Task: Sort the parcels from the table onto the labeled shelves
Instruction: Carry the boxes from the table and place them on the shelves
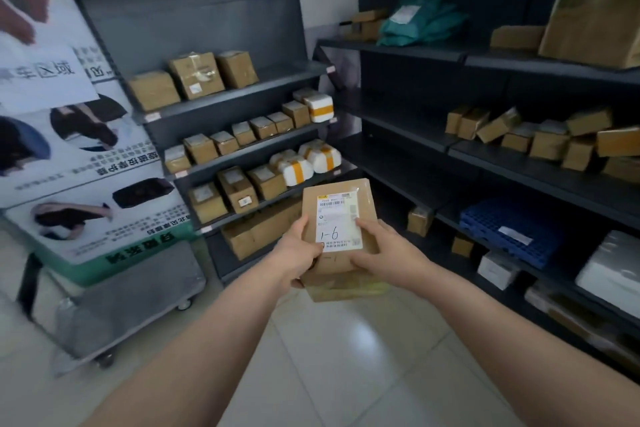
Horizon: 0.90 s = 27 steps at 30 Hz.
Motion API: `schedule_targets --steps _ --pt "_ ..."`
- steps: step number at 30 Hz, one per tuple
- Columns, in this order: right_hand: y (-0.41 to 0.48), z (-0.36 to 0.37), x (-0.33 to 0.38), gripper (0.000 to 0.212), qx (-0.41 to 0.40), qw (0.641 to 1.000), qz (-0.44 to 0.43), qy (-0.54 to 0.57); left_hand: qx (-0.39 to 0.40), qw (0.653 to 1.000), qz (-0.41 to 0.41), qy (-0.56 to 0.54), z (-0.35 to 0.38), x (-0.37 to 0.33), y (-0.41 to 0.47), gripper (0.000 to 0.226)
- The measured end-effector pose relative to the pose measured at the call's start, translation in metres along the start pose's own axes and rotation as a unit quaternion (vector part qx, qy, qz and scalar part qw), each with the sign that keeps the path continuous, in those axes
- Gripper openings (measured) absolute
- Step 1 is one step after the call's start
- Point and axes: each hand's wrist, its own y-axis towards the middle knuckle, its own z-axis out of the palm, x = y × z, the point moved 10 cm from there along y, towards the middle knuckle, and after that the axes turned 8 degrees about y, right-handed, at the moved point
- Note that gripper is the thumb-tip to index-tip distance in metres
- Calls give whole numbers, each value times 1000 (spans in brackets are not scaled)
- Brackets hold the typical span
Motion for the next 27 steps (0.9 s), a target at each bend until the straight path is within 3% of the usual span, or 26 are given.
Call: schedule_targets --steps 7,13,27 --pt "115 11 48 75 22 998 -51 24 -46 999 -1 -1 -70 -30 83 68" --pt "242 -21 80 73 14 993 -107 52 -91 995 16 25 -113 -102 179 69" --pt "513 -94 131 71 13 982 -135 136 -135 989 48 43 -191 -245 401 71"
